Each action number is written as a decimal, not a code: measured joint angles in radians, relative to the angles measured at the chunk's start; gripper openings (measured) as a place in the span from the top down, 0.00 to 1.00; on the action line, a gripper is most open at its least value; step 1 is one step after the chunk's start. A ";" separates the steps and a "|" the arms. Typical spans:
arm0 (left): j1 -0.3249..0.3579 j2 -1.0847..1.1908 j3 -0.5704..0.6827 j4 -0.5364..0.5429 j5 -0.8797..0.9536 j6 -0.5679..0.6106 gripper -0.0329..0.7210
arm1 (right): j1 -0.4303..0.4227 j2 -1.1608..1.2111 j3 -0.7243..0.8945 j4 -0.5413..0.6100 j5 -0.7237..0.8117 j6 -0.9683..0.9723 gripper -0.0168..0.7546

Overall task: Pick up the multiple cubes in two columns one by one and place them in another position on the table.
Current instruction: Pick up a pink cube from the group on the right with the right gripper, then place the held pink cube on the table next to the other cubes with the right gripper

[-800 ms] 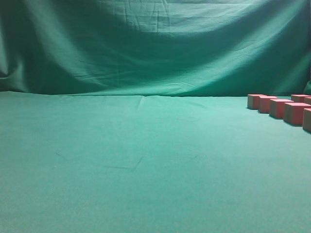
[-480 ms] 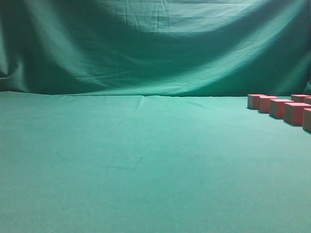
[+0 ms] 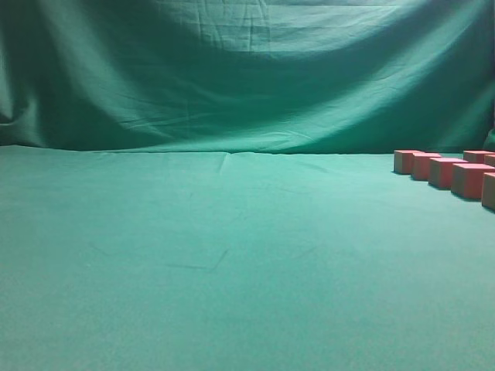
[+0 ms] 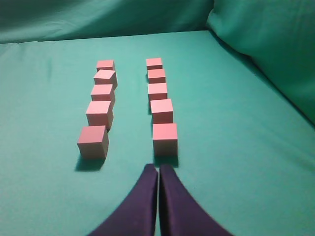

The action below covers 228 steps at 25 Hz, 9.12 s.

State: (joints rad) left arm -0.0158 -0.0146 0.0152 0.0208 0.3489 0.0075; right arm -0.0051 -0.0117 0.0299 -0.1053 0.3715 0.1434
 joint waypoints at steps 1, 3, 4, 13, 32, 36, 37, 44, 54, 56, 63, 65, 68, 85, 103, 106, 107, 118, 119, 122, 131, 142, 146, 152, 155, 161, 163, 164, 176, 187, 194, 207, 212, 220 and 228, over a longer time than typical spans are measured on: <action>0.000 0.000 0.000 0.000 0.000 0.000 0.96 | 0.000 0.000 0.000 0.000 0.000 0.000 0.98; 0.000 0.000 0.000 0.000 0.000 0.000 0.96 | 0.000 0.000 0.000 0.000 0.000 0.000 0.98; 0.000 0.000 0.000 0.000 0.000 0.000 0.96 | 0.000 0.000 0.000 0.000 0.000 0.000 0.98; 0.000 0.000 0.000 0.000 0.000 0.000 0.96 | 0.000 0.000 0.000 -0.025 0.000 0.000 0.98; 0.000 0.000 0.000 0.000 0.000 0.000 0.96 | 0.000 0.006 -0.074 0.120 -0.461 0.054 0.98; 0.000 0.000 0.000 0.000 0.000 0.000 0.96 | 0.000 0.121 -0.202 0.141 -0.366 0.062 0.98; 0.000 0.000 0.000 0.000 0.000 0.000 0.96 | 0.000 0.151 -0.226 0.149 -0.355 0.065 0.98; 0.000 0.000 0.000 0.000 0.000 0.000 0.96 | 0.000 0.317 -0.318 0.113 -0.315 0.057 0.98; 0.000 0.000 0.000 0.000 0.000 0.000 0.96 | 0.017 0.610 -0.628 0.059 0.219 -0.054 0.98; 0.000 0.000 0.000 0.000 0.000 0.000 0.96 | 0.058 0.689 -0.687 0.059 0.332 -0.083 0.98; 0.000 0.000 0.000 0.000 0.000 0.000 0.96 | 0.236 1.011 -0.814 0.059 0.549 -0.120 0.98; 0.000 0.000 0.000 0.000 0.000 0.000 0.96 | 0.285 1.083 -0.825 0.057 0.522 -0.122 0.98; 0.000 0.000 0.000 0.000 0.000 0.000 0.96 | 0.322 1.193 -0.837 0.057 0.470 -0.077 0.98; 0.000 0.000 0.000 0.000 0.000 0.000 0.96 | 0.301 1.651 -1.071 -0.052 0.446 0.110 0.47; 0.000 0.000 0.000 0.000 0.000 0.000 0.96 | 0.301 1.788 -1.075 -0.082 0.399 0.155 0.31; 0.000 0.000 0.000 0.000 0.000 0.000 0.96 | 0.301 1.795 -1.075 -0.082 0.387 0.157 0.31; 0.000 0.000 0.000 0.000 0.000 0.000 0.96 | 0.301 1.795 -1.075 -0.082 0.387 0.162 0.31; 0.000 0.000 0.000 0.000 0.000 0.000 0.96 | 0.301 1.795 -1.077 -0.082 0.401 0.206 0.63; 0.000 0.000 0.000 0.000 0.000 0.000 0.96 | 0.301 1.795 -1.079 -0.080 0.407 0.208 0.63; 0.000 0.000 0.000 0.000 0.000 0.000 0.96 | 0.303 1.793 -1.100 -0.069 0.462 0.201 0.63; 0.000 0.000 0.000 0.000 0.000 0.000 0.96 | 0.500 1.716 -1.305 -0.056 0.644 0.046 0.63; 0.000 0.000 0.000 0.000 0.000 0.000 0.96 | 0.588 1.852 -1.537 0.011 0.743 -0.352 0.63; 0.000 0.000 0.000 0.000 0.000 0.000 0.96 | 0.580 1.942 -1.592 0.011 0.744 -0.463 0.63; 0.000 0.000 0.000 0.000 0.000 0.000 0.96 | 0.580 2.092 -1.690 0.021 0.745 -0.505 0.63; 0.000 0.000 0.000 0.000 0.000 0.000 0.96 | 0.580 2.145 -1.748 0.029 0.745 -0.502 0.63; 0.000 0.000 0.000 0.000 0.000 0.000 0.96 | 0.580 2.195 -1.804 0.031 0.732 -0.427 0.63; 0.000 0.000 0.000 0.000 0.000 0.000 0.96 | 0.580 2.200 -1.808 0.021 0.729 -0.383 0.63; 0.000 0.000 0.000 0.000 0.000 0.000 0.96 | 0.580 2.203 -1.808 0.017 0.724 -0.359 0.63; 0.000 0.000 0.000 0.000 0.000 0.000 0.96 | 0.578 2.211 -1.810 -0.040 0.684 -0.249 0.63; 0.000 0.000 0.000 0.000 0.000 0.000 0.96 | 0.545 2.211 -1.810 -0.005 0.704 -0.242 0.63; 0.000 0.000 0.000 0.000 0.000 0.000 0.96 | 0.545 2.211 -1.810 0.048 0.700 -0.261 0.63; 0.000 0.000 0.000 0.000 0.000 0.000 0.96 | 0.545 2.211 -1.810 0.052 0.699 -0.263 0.63; 0.000 0.000 0.000 0.000 0.000 0.000 0.96 | 0.545 2.211 -1.810 0.052 0.697 -0.279 0.63; 0.000 0.000 0.000 0.000 0.000 0.000 0.96 | 0.545 2.211 -1.810 0.052 0.697 -0.287 0.63; 0.000 0.000 0.000 0.000 0.000 0.000 0.96 | 0.545 2.212 -1.810 0.052 0.697 -0.288 0.63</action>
State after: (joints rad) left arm -0.0158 -0.0146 0.0152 0.0208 0.3489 0.0075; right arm 0.5403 2.2007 -1.7805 -0.0532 1.0682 -0.1442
